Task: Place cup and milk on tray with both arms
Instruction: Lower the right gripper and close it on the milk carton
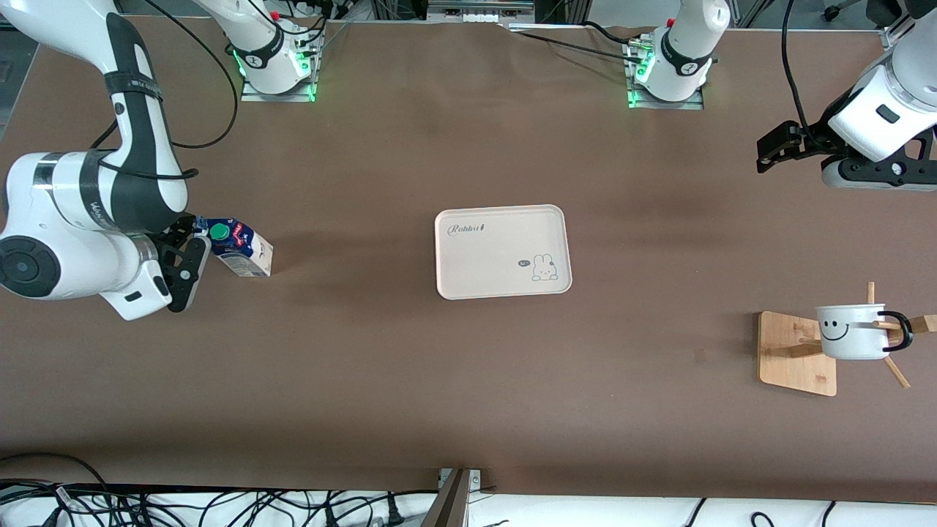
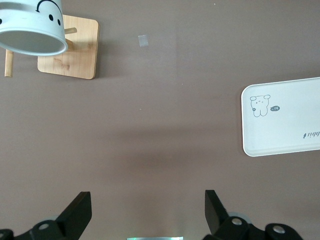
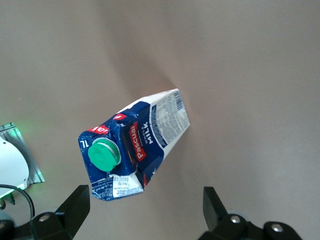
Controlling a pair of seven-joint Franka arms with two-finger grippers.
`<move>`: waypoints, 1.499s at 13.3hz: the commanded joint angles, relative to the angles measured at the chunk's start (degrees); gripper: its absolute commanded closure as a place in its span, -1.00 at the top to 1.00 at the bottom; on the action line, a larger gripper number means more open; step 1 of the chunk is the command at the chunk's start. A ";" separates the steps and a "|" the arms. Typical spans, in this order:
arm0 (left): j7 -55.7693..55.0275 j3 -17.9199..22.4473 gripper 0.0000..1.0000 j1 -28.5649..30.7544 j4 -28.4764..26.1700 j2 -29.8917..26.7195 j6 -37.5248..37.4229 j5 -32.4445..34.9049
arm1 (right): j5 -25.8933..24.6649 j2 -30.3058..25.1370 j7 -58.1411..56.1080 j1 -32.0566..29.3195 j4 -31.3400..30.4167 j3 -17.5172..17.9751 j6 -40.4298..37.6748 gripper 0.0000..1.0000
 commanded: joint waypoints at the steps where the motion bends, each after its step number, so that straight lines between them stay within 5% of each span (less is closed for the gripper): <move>1: -0.12 -0.03 1.00 -0.40 1.05 0.11 -1.06 1.16 | 2.41 -0.51 -2.76 -0.14 -5.45 0.34 -0.31 1.00; 20: -0.12 -0.03 1.00 -0.57 1.05 0.11 -1.06 1.07 | 4.01 -0.95 -2.94 -0.93 -13.38 -0.10 -0.05 1.00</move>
